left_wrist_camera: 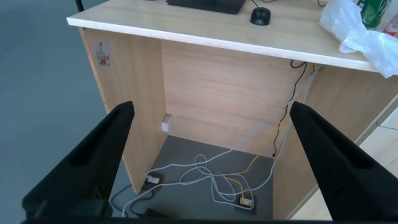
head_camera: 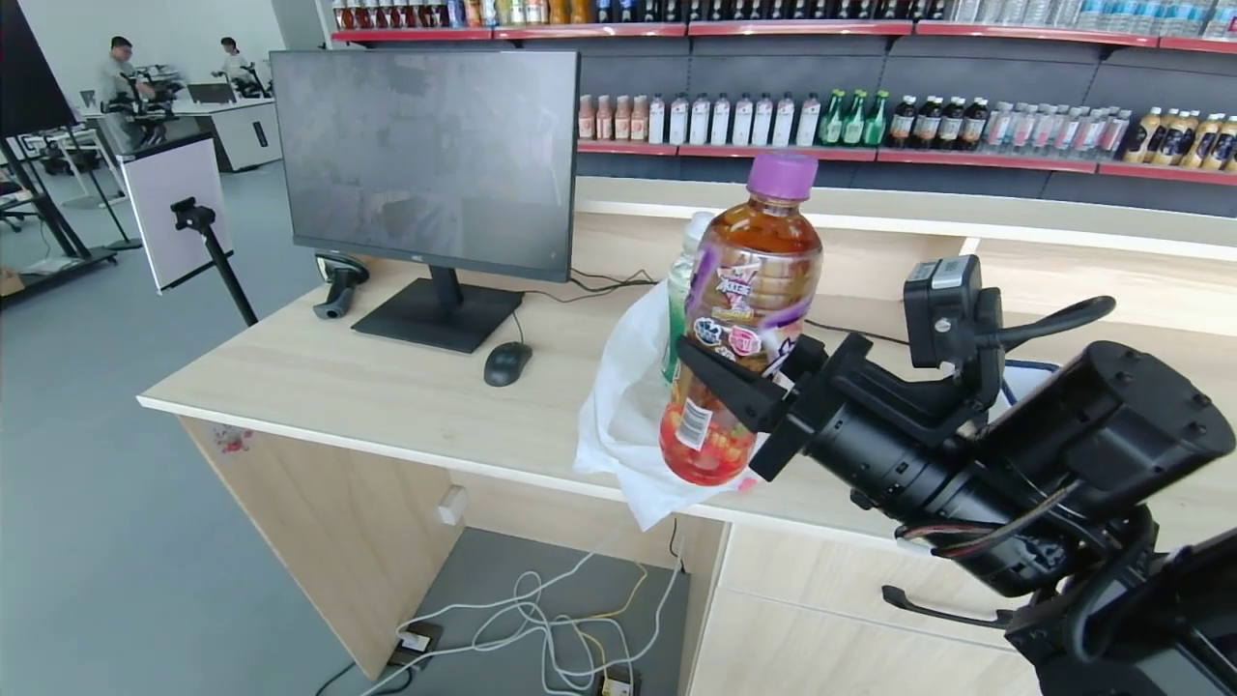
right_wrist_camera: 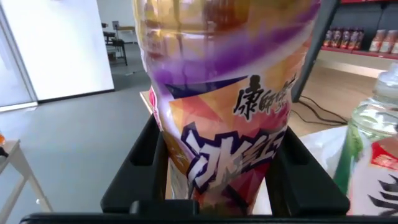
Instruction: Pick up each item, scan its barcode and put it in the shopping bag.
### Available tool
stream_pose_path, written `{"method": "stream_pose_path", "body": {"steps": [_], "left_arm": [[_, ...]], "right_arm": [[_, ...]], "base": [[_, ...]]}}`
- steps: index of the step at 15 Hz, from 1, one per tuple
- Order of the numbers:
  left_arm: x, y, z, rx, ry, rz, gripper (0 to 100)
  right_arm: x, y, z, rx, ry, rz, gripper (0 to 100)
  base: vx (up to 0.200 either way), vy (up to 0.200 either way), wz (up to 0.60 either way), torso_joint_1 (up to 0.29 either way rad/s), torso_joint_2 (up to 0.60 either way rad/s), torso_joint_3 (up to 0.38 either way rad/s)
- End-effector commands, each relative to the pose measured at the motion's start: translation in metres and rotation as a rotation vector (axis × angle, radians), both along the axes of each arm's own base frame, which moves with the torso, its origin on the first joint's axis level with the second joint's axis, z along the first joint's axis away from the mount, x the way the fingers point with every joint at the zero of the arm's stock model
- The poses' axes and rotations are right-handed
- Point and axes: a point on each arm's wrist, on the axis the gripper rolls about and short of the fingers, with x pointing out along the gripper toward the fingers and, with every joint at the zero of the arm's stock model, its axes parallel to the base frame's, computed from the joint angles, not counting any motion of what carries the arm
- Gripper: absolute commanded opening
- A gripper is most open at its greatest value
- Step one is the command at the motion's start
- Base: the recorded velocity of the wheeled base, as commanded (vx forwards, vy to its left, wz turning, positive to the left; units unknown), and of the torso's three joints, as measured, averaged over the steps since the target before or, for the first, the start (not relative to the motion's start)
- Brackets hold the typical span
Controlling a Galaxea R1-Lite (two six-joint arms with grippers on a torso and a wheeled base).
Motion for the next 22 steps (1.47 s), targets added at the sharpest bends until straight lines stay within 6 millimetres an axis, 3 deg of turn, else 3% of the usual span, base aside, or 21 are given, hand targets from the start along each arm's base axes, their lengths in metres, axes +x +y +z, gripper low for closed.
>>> {"method": "stream_pose_path", "body": {"steps": [1,2,6,9,17,22], "left_arm": [[0.0,0.0,0.0,0.0,-0.001,0.001,100],[0.0,0.0,0.0,0.0,-0.001,0.001,100],[0.0,0.0,0.0,0.002,-0.001,-0.001,100],[0.0,0.0,0.0,0.002,-0.001,-0.001,100],[0.0,0.0,0.0,0.005,-0.001,-0.001,100],[0.0,0.0,0.0,0.009,-0.001,-0.002,100]], "right_arm": [[0.019,0.016,-0.006,0.009,0.005,0.008,0],[0.026,0.016,-0.004,0.03,0.003,-0.004,0],[0.061,-0.019,-0.005,0.051,0.008,-0.16,0],[0.085,-0.008,-0.012,0.071,0.005,-0.161,0],[0.108,0.016,-0.032,0.077,0.022,-0.134,0],[0.122,0.02,-0.04,0.079,0.013,-0.148,0]], "base": [[0.0,0.0,0.0,0.0,0.0,0.0],[0.0,0.0,0.0,0.0,0.0,0.0],[0.0,0.0,0.0,0.0,0.0,0.0],[0.0,0.0,0.0,0.0,0.0,0.0],[0.0,0.0,0.0,0.0,0.0,0.0],[0.0,0.0,0.0,0.0,0.0,0.0]]}}
